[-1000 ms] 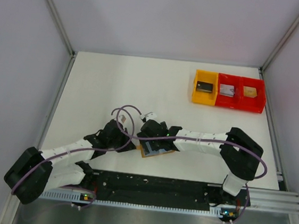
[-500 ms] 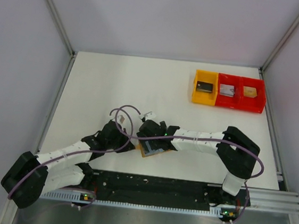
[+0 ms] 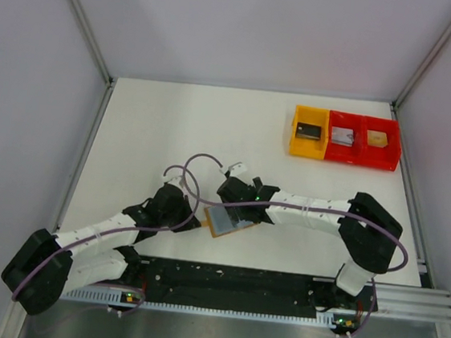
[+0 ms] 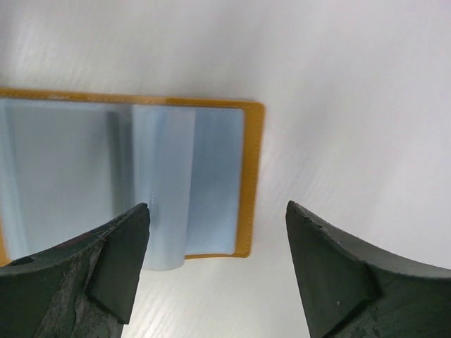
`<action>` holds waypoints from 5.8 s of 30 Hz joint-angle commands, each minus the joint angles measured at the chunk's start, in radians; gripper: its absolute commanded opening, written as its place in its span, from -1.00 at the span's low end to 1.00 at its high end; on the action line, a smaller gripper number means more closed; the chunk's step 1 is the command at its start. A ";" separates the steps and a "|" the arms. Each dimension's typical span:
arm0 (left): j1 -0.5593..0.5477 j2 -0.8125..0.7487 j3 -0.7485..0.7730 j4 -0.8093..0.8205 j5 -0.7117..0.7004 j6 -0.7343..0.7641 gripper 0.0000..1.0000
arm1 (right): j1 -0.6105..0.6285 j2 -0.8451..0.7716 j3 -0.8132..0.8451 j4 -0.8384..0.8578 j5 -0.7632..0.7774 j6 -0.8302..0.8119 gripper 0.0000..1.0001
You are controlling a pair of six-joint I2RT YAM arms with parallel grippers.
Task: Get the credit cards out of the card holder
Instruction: Remove the credit card from the card holder.
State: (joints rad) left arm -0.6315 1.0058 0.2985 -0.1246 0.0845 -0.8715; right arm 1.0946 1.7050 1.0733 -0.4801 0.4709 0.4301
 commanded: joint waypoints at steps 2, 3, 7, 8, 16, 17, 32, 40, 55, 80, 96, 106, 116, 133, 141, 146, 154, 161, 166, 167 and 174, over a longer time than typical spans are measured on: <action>0.000 -0.006 -0.013 0.010 -0.011 0.012 -1.00 | -0.061 -0.088 -0.018 -0.067 0.130 0.044 0.54; -0.002 -0.007 -0.013 0.010 -0.011 0.014 -1.00 | -0.061 -0.099 -0.012 -0.072 0.126 0.047 0.55; 0.000 -0.009 -0.012 0.014 -0.002 0.012 -1.00 | -0.019 -0.105 0.023 -0.042 0.068 0.007 0.68; -0.002 -0.010 -0.012 0.014 0.000 0.012 -1.00 | 0.000 -0.102 0.033 -0.026 0.058 -0.010 0.71; 0.000 -0.019 -0.010 0.013 0.001 0.011 -1.00 | 0.067 -0.012 0.109 0.069 -0.086 -0.076 0.88; 0.000 -0.019 -0.012 0.014 0.004 0.009 -1.00 | 0.071 0.004 0.119 0.072 -0.089 -0.080 0.90; 0.000 -0.030 -0.012 0.014 0.008 0.012 -1.00 | 0.091 0.143 0.174 0.040 -0.106 -0.083 0.96; 0.000 -0.033 -0.007 -0.001 0.004 0.020 -1.00 | 0.091 0.137 0.172 -0.014 -0.019 -0.077 0.91; 0.000 -0.036 -0.012 -0.010 -0.005 0.029 -1.00 | 0.061 0.041 0.146 -0.080 0.139 -0.079 0.80; 0.000 -0.041 -0.010 -0.007 0.004 0.028 -1.00 | 0.068 0.004 0.145 0.038 -0.074 -0.119 0.89; -0.002 -0.039 -0.015 -0.001 0.008 0.026 -1.00 | 0.103 0.150 0.209 0.044 -0.106 -0.113 0.91; -0.002 -0.042 -0.013 -0.006 0.006 0.028 -1.00 | 0.105 0.186 0.195 0.035 -0.066 -0.110 0.91; -0.002 -0.044 -0.016 -0.009 0.004 0.028 -1.00 | 0.105 0.193 0.177 0.017 0.006 -0.117 0.91; 0.000 -0.036 -0.041 0.002 -0.011 0.026 -1.00 | 0.105 0.150 0.208 0.018 -0.097 -0.080 0.91; -0.002 -0.045 -0.039 -0.004 -0.014 0.029 -1.00 | 0.105 0.162 0.186 0.017 -0.032 -0.097 0.91; -0.002 -0.055 -0.036 -0.015 -0.017 0.029 -1.00 | 0.105 0.177 0.178 0.006 -0.009 -0.103 0.91; 0.000 -0.067 -0.038 -0.032 -0.028 0.034 -1.00 | 0.103 0.170 0.188 -0.060 0.112 -0.114 0.91; 0.000 -0.064 -0.035 -0.038 -0.034 0.038 -1.00 | 0.103 0.104 0.197 -0.126 0.233 -0.114 0.91; -0.002 -0.061 -0.035 -0.040 -0.034 0.039 -1.00 | 0.102 0.047 0.197 -0.144 0.311 -0.125 0.90; -0.002 -0.061 -0.035 -0.041 -0.034 0.039 -1.00 | 0.100 0.039 0.195 -0.147 0.324 -0.128 0.90; -0.002 -0.058 -0.035 -0.043 -0.037 0.043 -1.00 | 0.019 -0.019 0.140 -0.153 0.322 -0.120 0.90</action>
State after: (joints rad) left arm -0.6319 0.9512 0.2726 -0.1467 0.0689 -0.8486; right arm 1.1732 1.7428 1.2427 -0.5968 0.7422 0.3145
